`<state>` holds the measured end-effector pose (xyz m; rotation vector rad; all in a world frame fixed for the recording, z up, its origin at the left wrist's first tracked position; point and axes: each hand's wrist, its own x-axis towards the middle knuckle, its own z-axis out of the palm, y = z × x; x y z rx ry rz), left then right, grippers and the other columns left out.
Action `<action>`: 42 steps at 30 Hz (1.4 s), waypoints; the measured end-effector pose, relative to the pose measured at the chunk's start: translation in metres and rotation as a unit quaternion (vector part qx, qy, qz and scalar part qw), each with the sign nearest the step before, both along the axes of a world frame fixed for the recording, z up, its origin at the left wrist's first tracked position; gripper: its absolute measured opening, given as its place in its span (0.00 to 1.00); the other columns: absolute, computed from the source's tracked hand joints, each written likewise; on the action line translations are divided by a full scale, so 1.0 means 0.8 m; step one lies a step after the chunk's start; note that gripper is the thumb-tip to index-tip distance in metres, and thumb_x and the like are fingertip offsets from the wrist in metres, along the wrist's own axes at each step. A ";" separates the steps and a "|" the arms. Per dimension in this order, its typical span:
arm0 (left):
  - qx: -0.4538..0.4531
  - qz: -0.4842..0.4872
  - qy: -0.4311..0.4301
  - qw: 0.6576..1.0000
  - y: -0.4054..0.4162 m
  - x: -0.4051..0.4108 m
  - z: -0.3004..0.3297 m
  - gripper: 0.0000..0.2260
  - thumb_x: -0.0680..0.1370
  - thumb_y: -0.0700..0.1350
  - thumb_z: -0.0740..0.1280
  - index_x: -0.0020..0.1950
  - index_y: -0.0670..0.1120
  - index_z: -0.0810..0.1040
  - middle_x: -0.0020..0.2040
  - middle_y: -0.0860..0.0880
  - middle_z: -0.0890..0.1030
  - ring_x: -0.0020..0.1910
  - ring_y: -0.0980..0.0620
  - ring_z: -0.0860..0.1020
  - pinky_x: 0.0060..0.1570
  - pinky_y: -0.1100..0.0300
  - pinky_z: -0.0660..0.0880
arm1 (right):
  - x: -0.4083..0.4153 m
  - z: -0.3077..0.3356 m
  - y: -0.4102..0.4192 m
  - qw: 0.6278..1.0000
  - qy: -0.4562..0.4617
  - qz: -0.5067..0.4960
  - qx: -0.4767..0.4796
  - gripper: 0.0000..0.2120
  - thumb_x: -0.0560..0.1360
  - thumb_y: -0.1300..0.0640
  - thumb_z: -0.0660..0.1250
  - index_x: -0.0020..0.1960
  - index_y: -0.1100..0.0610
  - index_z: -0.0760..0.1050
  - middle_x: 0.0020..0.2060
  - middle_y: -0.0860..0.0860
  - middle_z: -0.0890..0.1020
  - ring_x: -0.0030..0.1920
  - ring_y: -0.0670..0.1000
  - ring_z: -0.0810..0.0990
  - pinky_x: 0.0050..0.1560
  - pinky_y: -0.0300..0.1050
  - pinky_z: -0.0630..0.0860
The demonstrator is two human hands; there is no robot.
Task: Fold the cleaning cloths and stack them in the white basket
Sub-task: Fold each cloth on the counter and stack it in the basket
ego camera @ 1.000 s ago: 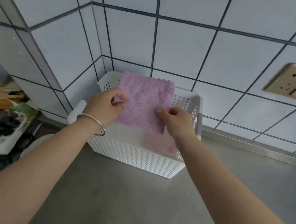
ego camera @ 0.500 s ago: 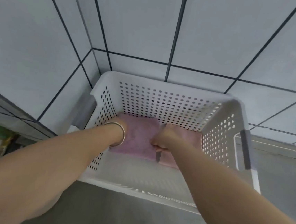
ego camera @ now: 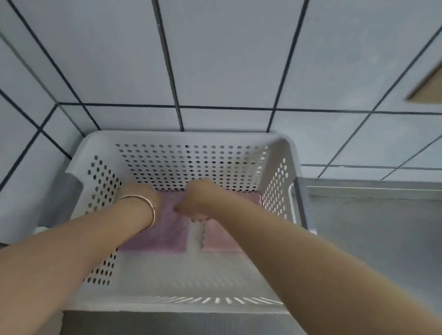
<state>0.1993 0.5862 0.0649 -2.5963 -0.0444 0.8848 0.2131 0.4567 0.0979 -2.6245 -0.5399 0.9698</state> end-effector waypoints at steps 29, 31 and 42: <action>-0.482 -0.200 0.000 0.853 -0.781 -0.298 -0.079 0.04 0.76 0.50 0.63 0.48 0.55 0.76 0.42 0.60 0.75 0.48 0.56 0.78 0.48 0.61 0.73 | -0.434 -0.157 -0.844 0.835 -0.370 -0.397 -0.091 0.09 0.63 0.58 0.64 0.41 0.52 0.78 0.42 0.48 0.80 0.40 0.55 0.78 0.37 0.45 0.74; -0.503 -0.189 -0.021 0.843 -0.809 -0.303 -0.087 0.09 0.75 0.45 0.64 0.54 0.53 0.76 0.52 0.55 0.76 0.50 0.53 0.78 0.49 0.62 0.72 | -0.433 -0.168 -0.870 0.867 -0.354 -0.335 -0.100 0.10 0.63 0.54 0.66 0.44 0.50 0.78 0.47 0.47 0.80 0.44 0.53 0.77 0.44 0.43 0.69; -0.395 -0.328 -0.125 0.849 -0.888 -0.301 -0.120 0.22 0.53 0.57 0.74 0.45 0.53 0.79 0.43 0.55 0.78 0.41 0.52 0.79 0.35 0.58 0.76 | -0.404 -0.183 -0.929 0.870 -0.456 -0.186 -0.035 0.06 0.66 0.59 0.62 0.32 0.53 0.76 0.33 0.47 0.77 0.32 0.50 0.74 0.29 0.41 0.71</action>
